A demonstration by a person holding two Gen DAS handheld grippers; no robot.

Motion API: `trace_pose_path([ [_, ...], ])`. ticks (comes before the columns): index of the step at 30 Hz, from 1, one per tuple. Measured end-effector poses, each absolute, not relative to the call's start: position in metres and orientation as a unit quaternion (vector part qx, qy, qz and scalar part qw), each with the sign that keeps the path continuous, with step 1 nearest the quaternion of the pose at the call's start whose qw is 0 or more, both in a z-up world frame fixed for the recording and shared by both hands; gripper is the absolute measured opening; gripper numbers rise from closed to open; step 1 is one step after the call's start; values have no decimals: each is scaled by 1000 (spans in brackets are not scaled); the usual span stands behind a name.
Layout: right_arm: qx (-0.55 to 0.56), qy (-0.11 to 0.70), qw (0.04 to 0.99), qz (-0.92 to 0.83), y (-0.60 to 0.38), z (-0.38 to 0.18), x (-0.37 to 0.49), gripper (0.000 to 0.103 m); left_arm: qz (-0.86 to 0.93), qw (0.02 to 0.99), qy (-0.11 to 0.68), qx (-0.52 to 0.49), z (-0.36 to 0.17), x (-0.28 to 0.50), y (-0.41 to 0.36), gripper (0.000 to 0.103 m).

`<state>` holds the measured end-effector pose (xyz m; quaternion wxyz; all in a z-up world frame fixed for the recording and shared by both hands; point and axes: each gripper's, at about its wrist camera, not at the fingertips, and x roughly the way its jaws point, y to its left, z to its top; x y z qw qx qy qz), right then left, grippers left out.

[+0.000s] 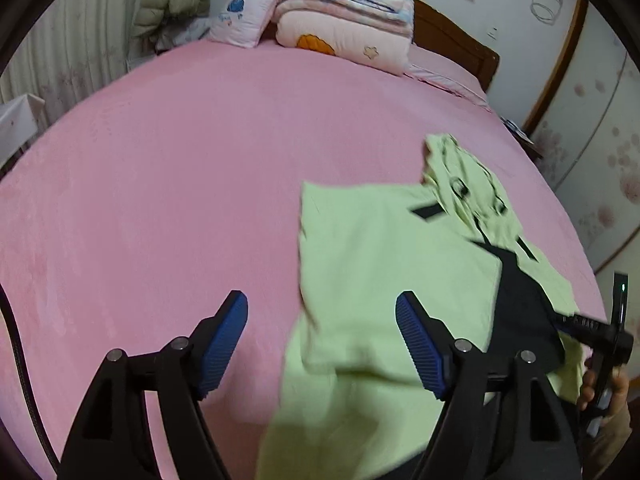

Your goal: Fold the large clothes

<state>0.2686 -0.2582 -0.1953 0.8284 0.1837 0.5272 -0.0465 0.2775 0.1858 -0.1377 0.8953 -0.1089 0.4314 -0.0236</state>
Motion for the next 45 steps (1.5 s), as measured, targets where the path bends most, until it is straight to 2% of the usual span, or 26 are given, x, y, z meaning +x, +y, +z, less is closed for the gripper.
trace_pose_path([
  [7,120,523,842,-49,-243,-210,283,43,-10,870,484,-95,-183,361,187,75],
  [10,93,519,849,-41,-238,-210,281,34,-12,849,519,-100,-212,388,187,75],
  [13,68,513,855,-40,-234,-207,276,29,-12,850,519,-91,-227,401,184,75],
  [14,55,508,859,-45,-231,-205,275,26,-12,850,519,-89,-228,404,184,72],
  [16,34,499,864,-52,-227,-200,272,25,-28,849,521,-84,-230,412,179,31],
  [17,25,493,868,-56,-225,-197,272,24,-33,847,526,-75,-231,415,175,5],
  [21,-7,453,888,-83,-219,-179,274,23,13,866,500,-17,-220,416,163,1],
  [25,-14,426,899,-104,-219,-167,281,23,36,884,465,-26,-208,410,172,1],
  [31,-25,478,871,-109,-222,-201,309,24,65,866,494,-43,-224,420,190,0],
  [35,-41,480,869,-116,-217,-203,307,33,37,864,497,-69,-218,416,200,0],
  [38,-30,477,872,-108,-218,-195,299,42,19,860,503,-82,-206,408,201,5],
  [40,-14,477,873,-104,-222,-188,288,42,5,859,504,-88,-200,394,198,8],
  [42,3,474,875,-96,-225,-181,277,42,-13,858,506,-89,-189,377,194,21],
  [45,27,474,876,-86,-229,-173,254,42,-36,854,509,-98,-174,342,191,27],
])
